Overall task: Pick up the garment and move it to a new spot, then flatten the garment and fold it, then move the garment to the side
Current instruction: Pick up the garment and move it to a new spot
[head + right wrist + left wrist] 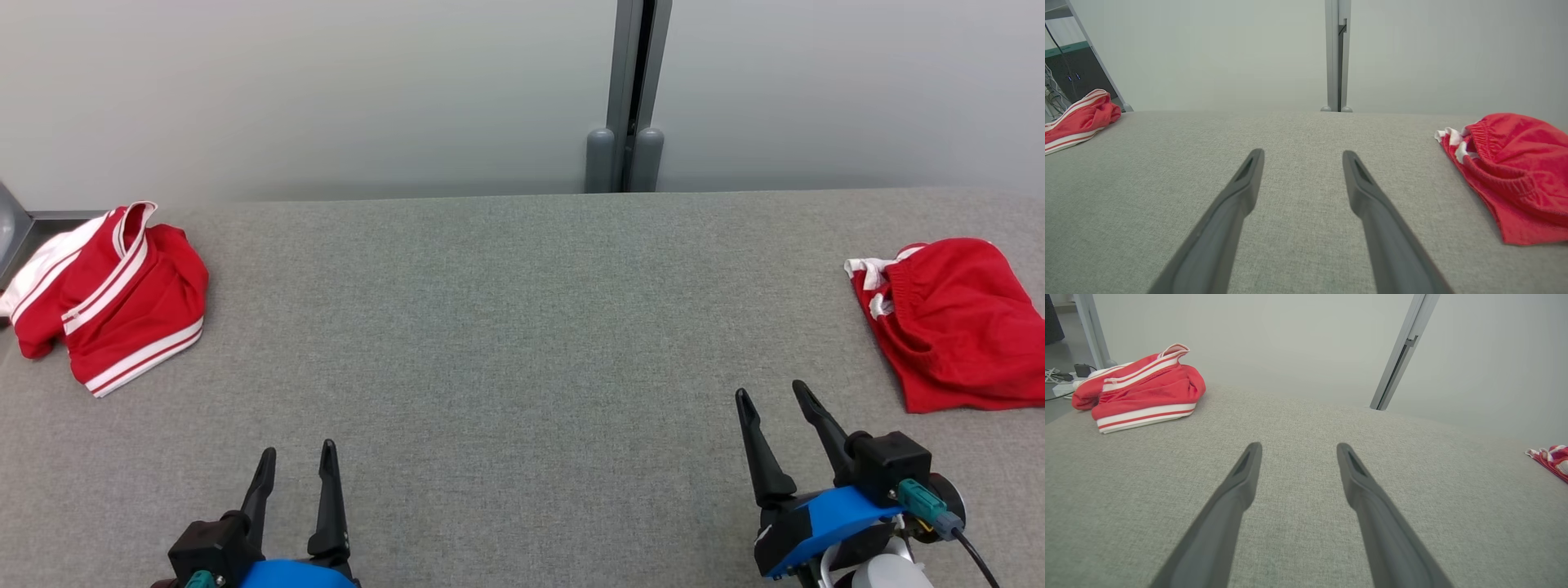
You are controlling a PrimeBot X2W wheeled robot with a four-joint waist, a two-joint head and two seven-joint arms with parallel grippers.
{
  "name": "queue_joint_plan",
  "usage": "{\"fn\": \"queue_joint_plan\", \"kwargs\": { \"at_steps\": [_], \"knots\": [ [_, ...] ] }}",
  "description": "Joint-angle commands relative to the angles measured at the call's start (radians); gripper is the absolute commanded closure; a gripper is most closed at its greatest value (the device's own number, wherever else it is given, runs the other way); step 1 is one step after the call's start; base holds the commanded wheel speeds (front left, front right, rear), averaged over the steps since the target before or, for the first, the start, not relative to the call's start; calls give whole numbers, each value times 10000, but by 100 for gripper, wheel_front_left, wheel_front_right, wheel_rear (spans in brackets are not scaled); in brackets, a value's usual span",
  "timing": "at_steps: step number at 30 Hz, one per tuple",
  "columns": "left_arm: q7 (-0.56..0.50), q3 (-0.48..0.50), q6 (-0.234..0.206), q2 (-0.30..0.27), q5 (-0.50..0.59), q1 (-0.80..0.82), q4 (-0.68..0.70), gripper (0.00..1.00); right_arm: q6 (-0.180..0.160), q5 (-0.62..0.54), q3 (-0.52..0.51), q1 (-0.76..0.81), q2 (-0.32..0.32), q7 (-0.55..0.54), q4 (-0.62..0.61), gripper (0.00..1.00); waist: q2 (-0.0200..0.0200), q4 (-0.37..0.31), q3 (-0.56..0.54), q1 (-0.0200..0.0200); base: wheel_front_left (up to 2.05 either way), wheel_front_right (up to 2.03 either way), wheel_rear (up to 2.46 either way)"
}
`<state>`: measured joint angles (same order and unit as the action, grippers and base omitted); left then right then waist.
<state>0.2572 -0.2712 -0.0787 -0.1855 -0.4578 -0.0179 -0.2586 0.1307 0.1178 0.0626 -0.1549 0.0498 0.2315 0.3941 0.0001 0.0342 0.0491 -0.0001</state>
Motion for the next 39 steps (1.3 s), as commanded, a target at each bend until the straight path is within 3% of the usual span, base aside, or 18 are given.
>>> {"fn": "queue_joint_plan", "kwargs": {
  "at_steps": [1,17,32,39],
  "knots": [
    [34,-13,29,-18,-17,-13,-23,0,1,10,-4,137,16,55,7,0,-1,3,0,1,0,0,0],
    [-46,-163,-13,-87,-60,139,4,0,1,90,88,209,15,-43,25,0,-1,236,14,1,0,0,0],
    [-162,-99,-307,-376,-7,-138,409,0,1,234,449,491,15,-146,-81,0,-1,3344,-273,1,0,0,0],
    [-250,-65,-418,-482,-53,-326,631,0,1,350,772,575,18,-173,-93,0,-1,4217,-349,1,0,0,0]
  ]
}}
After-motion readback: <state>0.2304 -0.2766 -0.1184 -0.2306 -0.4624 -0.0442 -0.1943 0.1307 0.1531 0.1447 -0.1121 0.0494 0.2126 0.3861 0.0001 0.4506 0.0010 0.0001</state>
